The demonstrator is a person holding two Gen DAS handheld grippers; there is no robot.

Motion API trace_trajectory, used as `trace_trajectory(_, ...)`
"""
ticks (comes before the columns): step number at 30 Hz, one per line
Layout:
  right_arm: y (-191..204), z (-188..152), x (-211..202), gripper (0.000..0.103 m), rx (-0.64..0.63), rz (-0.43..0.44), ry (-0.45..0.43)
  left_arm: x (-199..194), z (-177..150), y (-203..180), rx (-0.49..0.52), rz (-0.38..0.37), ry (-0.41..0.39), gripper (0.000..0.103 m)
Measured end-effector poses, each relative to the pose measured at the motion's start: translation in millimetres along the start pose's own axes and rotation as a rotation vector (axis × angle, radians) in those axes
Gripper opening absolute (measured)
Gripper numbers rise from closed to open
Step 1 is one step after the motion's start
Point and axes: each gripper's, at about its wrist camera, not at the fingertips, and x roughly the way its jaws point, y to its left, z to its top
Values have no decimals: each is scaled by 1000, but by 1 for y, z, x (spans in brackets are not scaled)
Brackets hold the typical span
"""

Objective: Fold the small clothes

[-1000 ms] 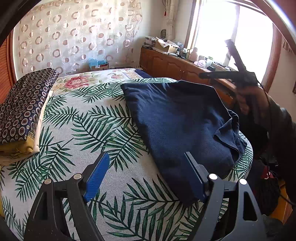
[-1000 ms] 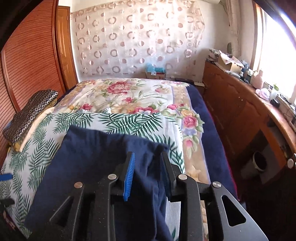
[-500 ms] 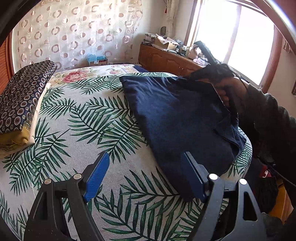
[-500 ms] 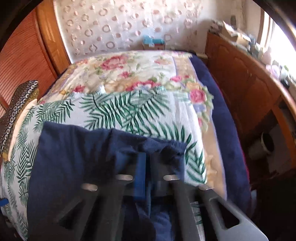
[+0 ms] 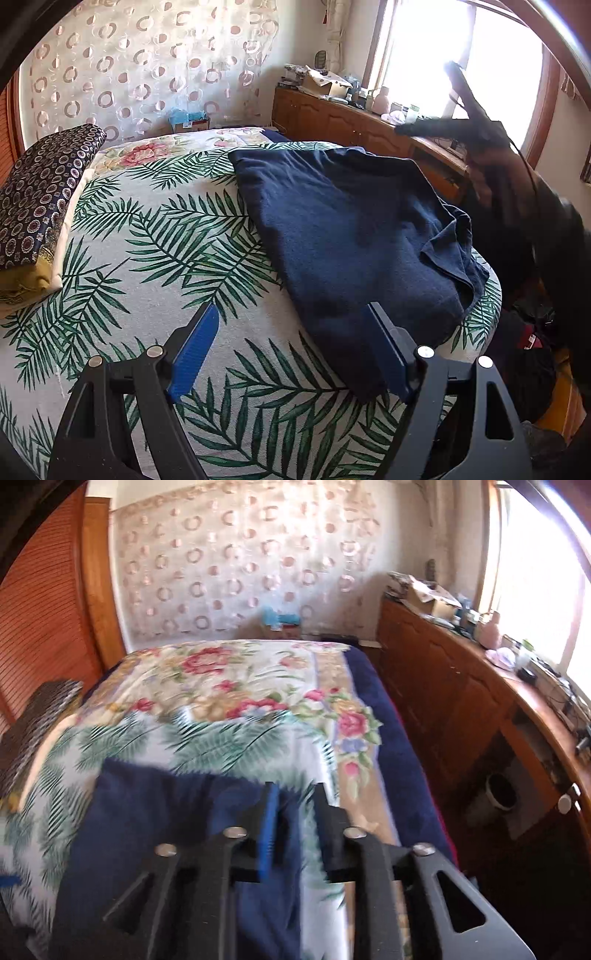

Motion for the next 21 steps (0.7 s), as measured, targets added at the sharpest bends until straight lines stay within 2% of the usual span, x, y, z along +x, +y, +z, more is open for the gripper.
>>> trace_trajectory(1, 4, -12, -7, 39, -11, 9, 2, 0, 0, -1, 2, -2, 1, 81)
trace_trajectory(2, 5, -24, -13, 43, -20, 28, 2, 1, 0, -2, 4, -3, 2, 81)
trace_trajectory(5, 12, -57, -38, 44, -50, 83, 6, 2, 0, -6, 13, -6, 8, 81)
trace_trajectory(10, 32, -111, -57, 46, -100, 161, 57, 5, -1, -10, 20, -9, 19, 81)
trace_trajectory(13, 42, -135, -61, 46, -129, 146, 97, 6, 0, -12, 20, -11, 19, 81)
trace_trajectory(21, 40, -151, -72, 46, -124, 153, 99, 6, -1, -14, 27, -11, 20, 81)
